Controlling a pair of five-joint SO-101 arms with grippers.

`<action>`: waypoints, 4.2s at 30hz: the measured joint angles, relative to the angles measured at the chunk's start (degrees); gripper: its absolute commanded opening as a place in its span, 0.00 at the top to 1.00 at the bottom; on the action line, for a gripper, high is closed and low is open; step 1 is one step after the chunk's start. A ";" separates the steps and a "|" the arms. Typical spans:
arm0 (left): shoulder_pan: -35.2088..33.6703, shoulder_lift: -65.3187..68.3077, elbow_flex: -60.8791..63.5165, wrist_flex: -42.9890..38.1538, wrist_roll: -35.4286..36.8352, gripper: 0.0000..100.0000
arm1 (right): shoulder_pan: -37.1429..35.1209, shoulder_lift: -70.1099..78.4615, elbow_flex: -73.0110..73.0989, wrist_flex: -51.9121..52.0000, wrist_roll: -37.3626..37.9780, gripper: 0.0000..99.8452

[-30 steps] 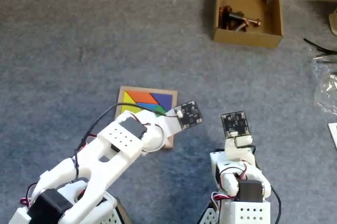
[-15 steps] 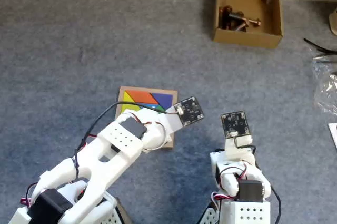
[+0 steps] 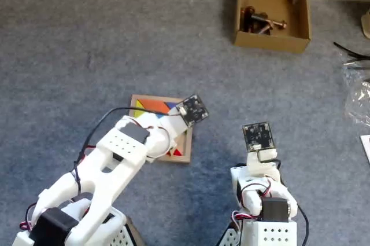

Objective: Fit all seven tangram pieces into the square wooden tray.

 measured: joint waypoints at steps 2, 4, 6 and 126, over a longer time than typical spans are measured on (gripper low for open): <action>1.49 0.00 1.23 0.53 0.09 0.99 | 0.00 0.00 0.00 0.00 0.00 0.99; 2.64 0.00 1.76 0.62 0.09 0.99 | 0.00 0.00 0.00 0.00 0.00 0.99; 2.81 0.00 1.85 0.62 0.09 0.99 | 0.00 0.00 0.00 0.00 0.00 0.99; -8.44 -28.84 2.90 9.49 7.03 0.99 | 0.00 0.00 0.00 0.00 0.00 0.99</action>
